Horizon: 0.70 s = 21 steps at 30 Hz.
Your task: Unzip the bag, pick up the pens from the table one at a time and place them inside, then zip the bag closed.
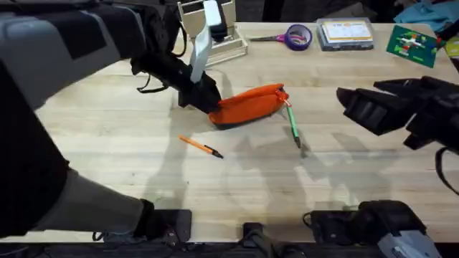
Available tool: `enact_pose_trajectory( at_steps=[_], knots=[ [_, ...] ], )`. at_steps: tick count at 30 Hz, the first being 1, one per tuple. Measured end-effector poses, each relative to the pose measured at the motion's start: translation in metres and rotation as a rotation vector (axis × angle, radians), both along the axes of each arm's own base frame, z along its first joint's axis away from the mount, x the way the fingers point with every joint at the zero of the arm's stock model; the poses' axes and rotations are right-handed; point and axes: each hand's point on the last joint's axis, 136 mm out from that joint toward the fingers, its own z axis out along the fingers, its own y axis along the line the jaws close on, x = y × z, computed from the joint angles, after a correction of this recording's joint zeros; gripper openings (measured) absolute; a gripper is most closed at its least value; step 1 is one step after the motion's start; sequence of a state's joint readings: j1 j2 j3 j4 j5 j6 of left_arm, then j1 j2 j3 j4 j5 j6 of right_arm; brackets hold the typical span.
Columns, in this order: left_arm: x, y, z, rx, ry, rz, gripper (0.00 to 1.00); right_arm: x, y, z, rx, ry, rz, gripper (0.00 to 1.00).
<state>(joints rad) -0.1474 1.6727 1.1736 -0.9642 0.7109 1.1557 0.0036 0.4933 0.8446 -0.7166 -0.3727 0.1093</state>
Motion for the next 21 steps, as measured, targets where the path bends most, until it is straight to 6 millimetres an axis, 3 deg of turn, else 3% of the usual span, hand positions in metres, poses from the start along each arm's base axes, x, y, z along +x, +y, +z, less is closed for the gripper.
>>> enact_pose_trajectory(
  at_steps=[8, 21],
  knots=[
    [0.0, 0.0, 0.0, 0.0, 0.0, 0.0, 0.043, 0.004, 0.004, -0.023, 0.021, 0.127, 0.016, 0.997],
    [0.0, 0.0, 0.0, 0.0, -0.002, 0.0, 0.043, 0.033, 0.013, -0.07, 0.101, 0.394, 0.025, 0.997]
  ],
)
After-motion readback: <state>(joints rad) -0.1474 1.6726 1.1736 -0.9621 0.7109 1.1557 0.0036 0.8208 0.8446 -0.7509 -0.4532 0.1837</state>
